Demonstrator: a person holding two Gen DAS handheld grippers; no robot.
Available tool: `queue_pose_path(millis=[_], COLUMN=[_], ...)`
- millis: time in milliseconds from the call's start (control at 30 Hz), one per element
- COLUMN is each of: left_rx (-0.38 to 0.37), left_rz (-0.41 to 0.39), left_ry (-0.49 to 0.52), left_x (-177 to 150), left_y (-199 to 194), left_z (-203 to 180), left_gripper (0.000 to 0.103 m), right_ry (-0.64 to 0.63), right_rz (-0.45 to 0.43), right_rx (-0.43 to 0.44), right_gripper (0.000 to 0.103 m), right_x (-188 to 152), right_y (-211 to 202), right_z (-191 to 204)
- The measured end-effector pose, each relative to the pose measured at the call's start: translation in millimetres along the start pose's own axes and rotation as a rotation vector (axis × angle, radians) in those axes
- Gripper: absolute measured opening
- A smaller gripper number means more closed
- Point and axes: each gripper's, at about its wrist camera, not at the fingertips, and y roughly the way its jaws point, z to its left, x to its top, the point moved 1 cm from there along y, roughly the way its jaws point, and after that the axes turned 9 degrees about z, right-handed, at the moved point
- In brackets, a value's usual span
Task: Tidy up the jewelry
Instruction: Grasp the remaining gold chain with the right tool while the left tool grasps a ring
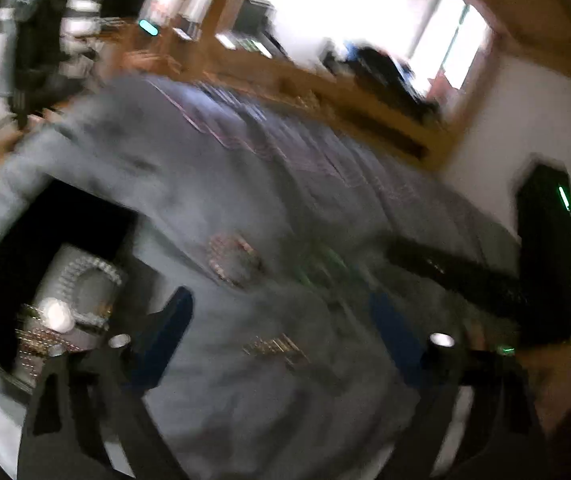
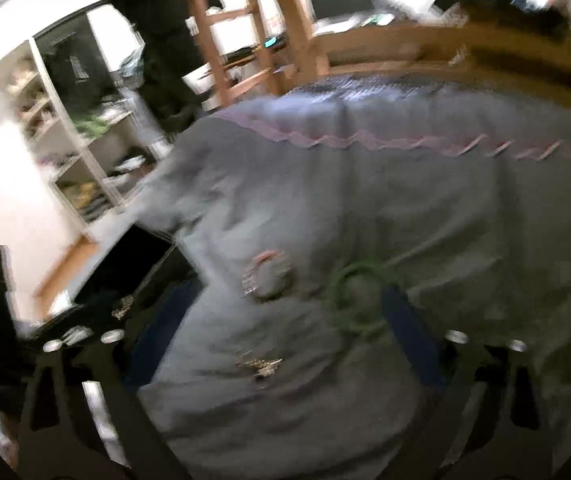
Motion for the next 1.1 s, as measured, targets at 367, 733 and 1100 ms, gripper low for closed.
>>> queue_pose_path(millis=[367,733,1100], left_rx=[-0.050,0.011,-0.009], left_rz=[0.243,0.312,0.296], left_ry=[0.040,0.016,-0.013], left_x=[-26.6,-28.8,-26.2], left_y=[81.6,101.4,100.2], left_z=[-7.4,1.6,7.5], left_gripper=[0.034,0.018,0.013], right_ry=[0.007,-0.042,0.041], right_rz=[0.342,0.446,0.314], right_rx=[0.146,0.066,0.178], right_gripper=[0.035,0.034,0.015], right_x=[-15.8,-26.1,-10.3], right_y=[82.7,129.2,106.4], right_z=[-13.9,-5.9,-14.1])
